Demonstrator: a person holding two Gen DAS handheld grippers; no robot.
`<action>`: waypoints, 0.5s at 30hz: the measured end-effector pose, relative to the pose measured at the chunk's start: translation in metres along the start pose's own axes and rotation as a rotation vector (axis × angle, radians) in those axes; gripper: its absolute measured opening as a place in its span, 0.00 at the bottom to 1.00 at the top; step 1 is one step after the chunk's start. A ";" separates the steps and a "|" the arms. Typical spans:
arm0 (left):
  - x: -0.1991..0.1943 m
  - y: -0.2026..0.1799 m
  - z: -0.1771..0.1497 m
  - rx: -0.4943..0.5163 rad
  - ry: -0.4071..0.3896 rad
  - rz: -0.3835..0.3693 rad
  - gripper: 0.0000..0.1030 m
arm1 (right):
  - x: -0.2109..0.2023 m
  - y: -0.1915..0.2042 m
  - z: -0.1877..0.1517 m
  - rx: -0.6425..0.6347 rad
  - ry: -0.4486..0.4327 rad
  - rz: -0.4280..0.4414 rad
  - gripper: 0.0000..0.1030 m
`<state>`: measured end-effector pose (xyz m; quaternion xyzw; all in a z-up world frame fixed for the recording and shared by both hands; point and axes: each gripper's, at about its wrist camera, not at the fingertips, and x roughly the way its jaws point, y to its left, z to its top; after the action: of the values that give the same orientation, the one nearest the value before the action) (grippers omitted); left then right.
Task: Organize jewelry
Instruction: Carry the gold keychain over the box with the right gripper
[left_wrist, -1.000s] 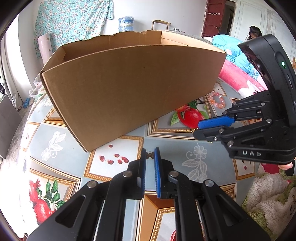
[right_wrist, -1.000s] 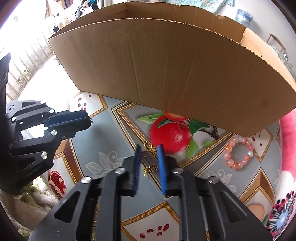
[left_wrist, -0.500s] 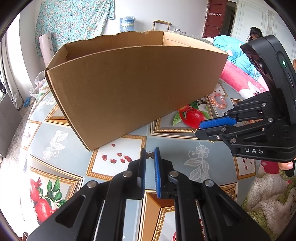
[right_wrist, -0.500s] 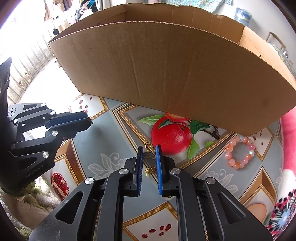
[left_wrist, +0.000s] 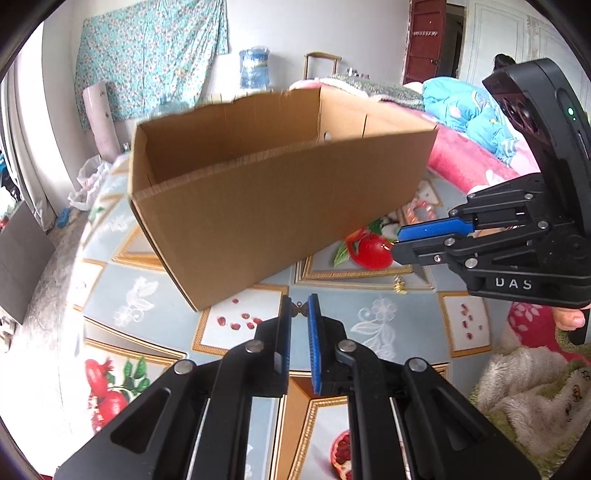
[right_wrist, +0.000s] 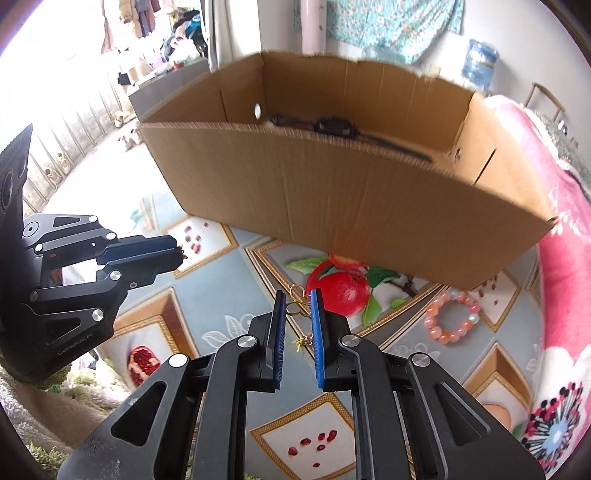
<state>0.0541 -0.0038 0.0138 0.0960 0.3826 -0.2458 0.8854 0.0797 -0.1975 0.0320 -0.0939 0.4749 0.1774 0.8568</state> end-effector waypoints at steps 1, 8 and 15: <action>-0.007 -0.002 0.003 0.006 -0.014 0.004 0.08 | -0.007 0.000 0.000 -0.004 -0.017 -0.003 0.11; -0.066 -0.005 0.047 0.060 -0.209 0.012 0.08 | -0.077 0.004 0.025 -0.072 -0.202 -0.024 0.11; -0.053 0.007 0.108 0.104 -0.215 -0.033 0.08 | -0.099 -0.023 0.080 -0.166 -0.302 -0.032 0.11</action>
<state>0.0950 -0.0175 0.1262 0.1087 0.2738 -0.2886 0.9110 0.1026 -0.2135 0.1579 -0.1441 0.3232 0.2144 0.9104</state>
